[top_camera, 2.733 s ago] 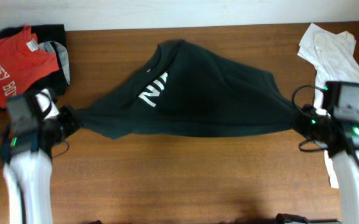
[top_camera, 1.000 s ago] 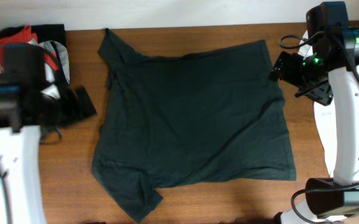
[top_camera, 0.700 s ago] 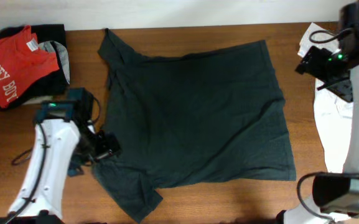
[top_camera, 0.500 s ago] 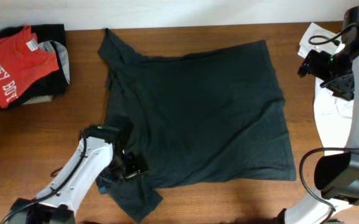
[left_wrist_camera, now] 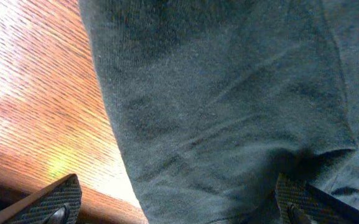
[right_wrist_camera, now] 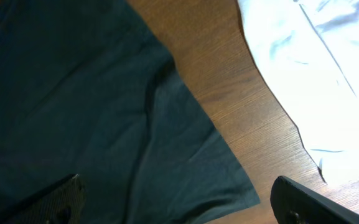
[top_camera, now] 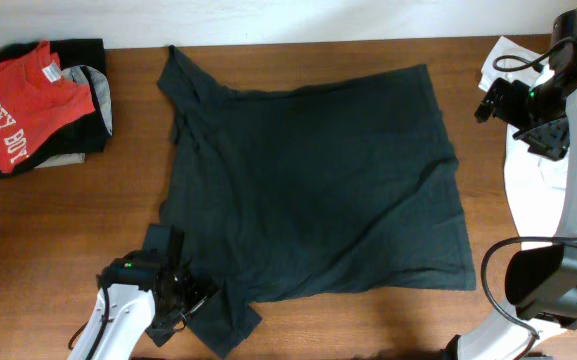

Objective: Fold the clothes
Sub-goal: 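Grasp the bottom hem corners with left and right grippers, then fold the bottom hem upward toward the collar with both grippers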

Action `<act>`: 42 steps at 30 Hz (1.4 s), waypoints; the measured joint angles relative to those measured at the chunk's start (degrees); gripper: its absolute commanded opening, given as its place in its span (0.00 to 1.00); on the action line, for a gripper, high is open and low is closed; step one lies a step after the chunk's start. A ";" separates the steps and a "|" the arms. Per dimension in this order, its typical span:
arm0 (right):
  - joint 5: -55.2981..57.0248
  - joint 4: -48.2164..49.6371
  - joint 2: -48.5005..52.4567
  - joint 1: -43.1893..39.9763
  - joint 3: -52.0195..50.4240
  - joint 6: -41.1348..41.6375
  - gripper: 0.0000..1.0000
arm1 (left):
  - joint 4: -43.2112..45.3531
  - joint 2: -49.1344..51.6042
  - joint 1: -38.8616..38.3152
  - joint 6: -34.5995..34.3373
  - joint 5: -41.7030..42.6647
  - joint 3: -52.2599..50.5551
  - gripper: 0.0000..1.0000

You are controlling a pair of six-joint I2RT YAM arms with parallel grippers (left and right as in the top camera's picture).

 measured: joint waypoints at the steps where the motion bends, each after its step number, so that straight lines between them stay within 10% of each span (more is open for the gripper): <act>1: 0.00 0.02 0.00 0.00 0.00 0.02 0.99 | 1.40 1.66 0.00 -0.37 0.11 -0.28 0.95; 3: -0.04 -0.39 0.00 0.00 0.00 0.02 0.99 | 4.00 6.45 0.00 -0.85 0.11 -0.31 0.91; 7: -0.22 -0.66 -0.02 0.00 0.00 0.13 0.99 | 5.35 12.15 0.20 -1.14 2.32 0.35 0.28; 11: -0.42 -6.01 -2.10 0.00 -0.04 0.72 0.99 | 5.84 12.44 0.20 -1.09 3.56 0.48 0.02; 15: -0.39 -6.86 -6.01 0.00 -6.38 3.32 0.99 | 5.99 12.57 0.13 -1.27 3.82 0.59 0.01; 24: -0.33 20.06 -20.70 0.00 -60.92 16.39 0.99 | 5.97 12.79 0.13 -1.27 3.74 0.74 0.01; 36: 0.79 35.19 -21.00 -9.33 -77.70 20.61 0.99 | 5.97 12.76 0.13 -1.27 3.76 0.76 0.01; 42: -2.78 40.57 -21.90 -9.33 -79.60 20.17 0.34 | 5.97 12.76 0.13 -1.27 3.76 0.74 0.01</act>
